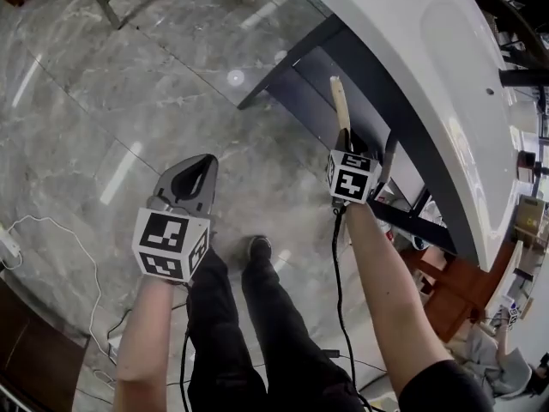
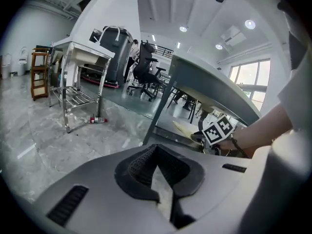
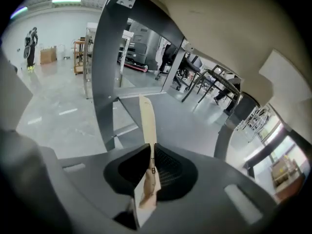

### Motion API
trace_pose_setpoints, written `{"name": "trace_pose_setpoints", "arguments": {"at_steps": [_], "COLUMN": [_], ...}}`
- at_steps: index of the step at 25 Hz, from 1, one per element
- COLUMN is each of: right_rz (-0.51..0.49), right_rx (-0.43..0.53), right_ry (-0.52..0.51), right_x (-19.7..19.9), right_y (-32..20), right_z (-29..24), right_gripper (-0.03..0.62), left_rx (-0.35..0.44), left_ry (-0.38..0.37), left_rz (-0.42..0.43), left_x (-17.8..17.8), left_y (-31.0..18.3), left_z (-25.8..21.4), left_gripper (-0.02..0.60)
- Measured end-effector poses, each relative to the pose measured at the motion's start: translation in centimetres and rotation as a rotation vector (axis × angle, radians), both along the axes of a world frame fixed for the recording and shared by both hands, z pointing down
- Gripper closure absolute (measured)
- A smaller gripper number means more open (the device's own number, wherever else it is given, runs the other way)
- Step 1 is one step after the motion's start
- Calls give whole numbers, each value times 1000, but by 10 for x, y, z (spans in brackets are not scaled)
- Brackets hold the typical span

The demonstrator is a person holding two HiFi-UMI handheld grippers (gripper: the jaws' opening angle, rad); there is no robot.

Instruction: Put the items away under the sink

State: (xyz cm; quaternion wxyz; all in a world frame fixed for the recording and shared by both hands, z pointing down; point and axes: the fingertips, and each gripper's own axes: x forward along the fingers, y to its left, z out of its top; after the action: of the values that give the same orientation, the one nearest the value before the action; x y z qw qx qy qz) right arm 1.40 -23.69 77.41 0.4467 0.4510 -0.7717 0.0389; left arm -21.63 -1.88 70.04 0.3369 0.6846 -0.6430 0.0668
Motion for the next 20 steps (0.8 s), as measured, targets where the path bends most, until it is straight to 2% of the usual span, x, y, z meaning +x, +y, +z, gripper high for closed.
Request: {"name": "trace_pose_setpoints", "arguments": {"at_steps": [7,17,20], "right_rz": [-37,-73,-89], "right_rx": [71,76,66], "right_ry": [85,128,114], "right_x": [6,4,1], "right_y": [-51,-58,-53], "right_z": [9,22,22], "right_gripper": [560,559,492], "left_rx": [19,-24,-45], "left_ry": [-3,0,5], "left_rz": [55,66,76], "left_x": [14,28,36], "left_y": [-35,-30,-23], "left_z": [14,25,27], "left_gripper": [572,572,572]}}
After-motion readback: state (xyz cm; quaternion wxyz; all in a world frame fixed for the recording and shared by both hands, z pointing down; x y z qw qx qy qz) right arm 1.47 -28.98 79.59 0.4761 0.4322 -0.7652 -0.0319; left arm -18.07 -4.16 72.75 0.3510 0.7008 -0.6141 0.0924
